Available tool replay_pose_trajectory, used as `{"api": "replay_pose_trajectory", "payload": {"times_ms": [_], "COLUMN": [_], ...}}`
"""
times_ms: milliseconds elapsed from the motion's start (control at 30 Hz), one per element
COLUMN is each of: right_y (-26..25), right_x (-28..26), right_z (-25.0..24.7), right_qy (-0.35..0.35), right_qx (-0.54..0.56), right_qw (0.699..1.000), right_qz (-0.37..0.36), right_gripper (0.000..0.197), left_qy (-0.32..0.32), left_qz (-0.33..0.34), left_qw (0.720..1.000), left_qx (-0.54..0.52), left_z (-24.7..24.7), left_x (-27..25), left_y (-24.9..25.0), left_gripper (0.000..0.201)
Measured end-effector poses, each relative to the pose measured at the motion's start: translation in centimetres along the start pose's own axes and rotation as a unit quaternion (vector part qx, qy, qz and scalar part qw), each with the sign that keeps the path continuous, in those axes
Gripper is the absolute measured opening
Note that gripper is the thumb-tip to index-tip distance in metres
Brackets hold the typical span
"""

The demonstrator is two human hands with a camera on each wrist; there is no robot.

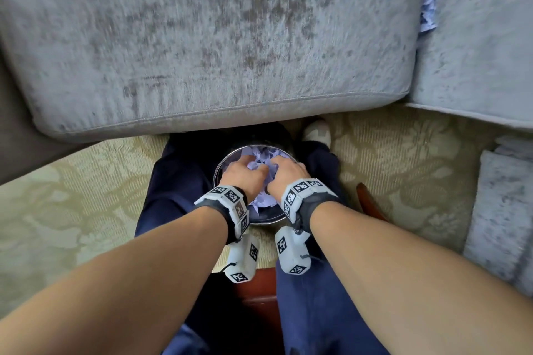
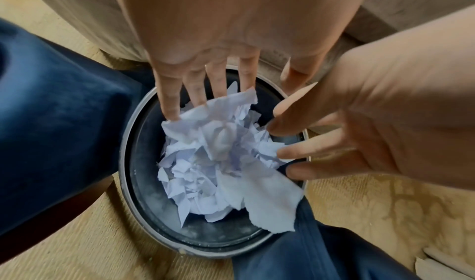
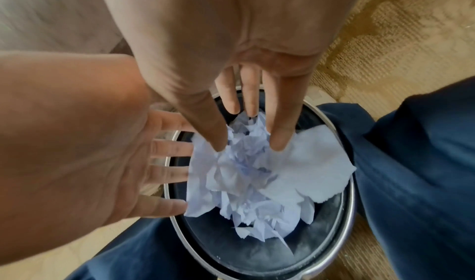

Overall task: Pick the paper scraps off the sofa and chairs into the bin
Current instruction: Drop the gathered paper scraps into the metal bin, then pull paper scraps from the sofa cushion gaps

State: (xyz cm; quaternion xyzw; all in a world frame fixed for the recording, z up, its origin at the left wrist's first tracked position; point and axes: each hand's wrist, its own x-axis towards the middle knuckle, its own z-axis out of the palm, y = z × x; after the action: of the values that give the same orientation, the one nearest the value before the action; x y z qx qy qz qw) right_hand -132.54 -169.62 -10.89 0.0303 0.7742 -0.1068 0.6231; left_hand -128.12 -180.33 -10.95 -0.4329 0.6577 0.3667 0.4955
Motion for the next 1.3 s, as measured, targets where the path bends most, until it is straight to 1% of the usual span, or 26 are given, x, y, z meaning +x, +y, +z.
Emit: {"api": "replay_pose_trajectory", "payload": {"times_ms": [67, 133, 200, 267, 367, 433, 567, 633, 700, 833, 900, 967, 1033, 1133, 1233, 1300], "right_y": [0.1, 0.0, -0.1, -0.1, -0.1, -0.2, 0.0, 0.4, 0.8, 1.3, 1.0, 0.3, -1.0, -4.3, -7.4, -8.8], "right_x": [-0.5, -0.9, -1.3, -1.9, -3.1, -3.9, -5.5, -6.3, -7.1, -7.6, -7.7, -7.6, -7.6, -7.8, -7.9, -7.8], "right_z": [-1.1, -2.3, -3.3, -4.3, -6.2, -7.8, -11.6, -13.8, -16.2, -20.4, -22.0, -23.6, -24.6, -26.3, -28.2, -29.3], "right_qy": [0.008, 0.006, 0.008, 0.012, 0.018, 0.026, 0.051, 0.080, 0.116, 0.188, 0.210, 0.239, 0.253, 0.257, 0.269, 0.278], "right_qx": [0.014, 0.028, 0.043, 0.050, 0.057, 0.057, 0.054, 0.056, 0.061, 0.057, 0.043, 0.031, 0.023, 0.006, -0.009, -0.018], "right_qw": [1.000, 1.000, 0.999, 0.999, 0.998, 0.998, 0.997, 0.995, 0.991, 0.980, 0.977, 0.971, 0.967, 0.966, 0.962, 0.959], "right_qz": [-0.004, -0.008, -0.007, -0.009, -0.015, -0.019, -0.033, -0.035, -0.031, -0.019, -0.008, 0.002, 0.016, 0.037, 0.051, 0.052], "right_gripper": [0.037, 0.035, 0.038, 0.040, 0.028, 0.024, 0.022, 0.018, 0.018, 0.018, 0.019, 0.019, 0.020, 0.019, 0.016, 0.020], "left_qy": [0.002, 0.007, 0.021, 0.034, 0.039, 0.035, 0.045, 0.051, 0.059, 0.073, 0.062, 0.047, 0.045, 0.063, 0.070, 0.068], "left_qz": [-0.001, 0.000, 0.006, 0.012, 0.013, 0.023, 0.072, 0.106, 0.146, 0.222, 0.248, 0.279, 0.293, 0.314, 0.361, 0.375], "left_qw": [1.000, 1.000, 0.999, 0.999, 0.998, 0.998, 0.993, 0.989, 0.985, 0.971, 0.965, 0.955, 0.949, 0.936, 0.900, 0.884], "left_qx": [0.000, 0.012, 0.027, 0.037, 0.040, 0.047, 0.081, 0.084, 0.075, 0.053, 0.054, 0.086, 0.106, 0.146, 0.235, 0.273], "left_z": [-0.2, -0.8, -1.3, -2.0, -3.1, -4.0, -5.7, -6.6, -7.6, -9.2, -10.1, -11.1, -12.8, -16.3, -19.7, -21.5], "left_x": [-0.5, -1.2, -2.0, -2.9, -4.4, -5.7, -8.3, -9.4, -10.1, -9.7, -9.3, -8.7, -8.6, -8.7, -8.5, -8.2], "left_y": [0.8, 1.9, 3.0, 4.0, 5.3, 6.6, 10.8, 13.3, 16.2, 21.8, 23.6, 25.1, 25.4, 24.7, 23.6, 23.4], "left_gripper": [0.047, 0.044, 0.039, 0.039, 0.038, 0.035, 0.020, 0.017, 0.013, 0.015, 0.015, 0.021, 0.024, 0.027, 0.031, 0.032]}}
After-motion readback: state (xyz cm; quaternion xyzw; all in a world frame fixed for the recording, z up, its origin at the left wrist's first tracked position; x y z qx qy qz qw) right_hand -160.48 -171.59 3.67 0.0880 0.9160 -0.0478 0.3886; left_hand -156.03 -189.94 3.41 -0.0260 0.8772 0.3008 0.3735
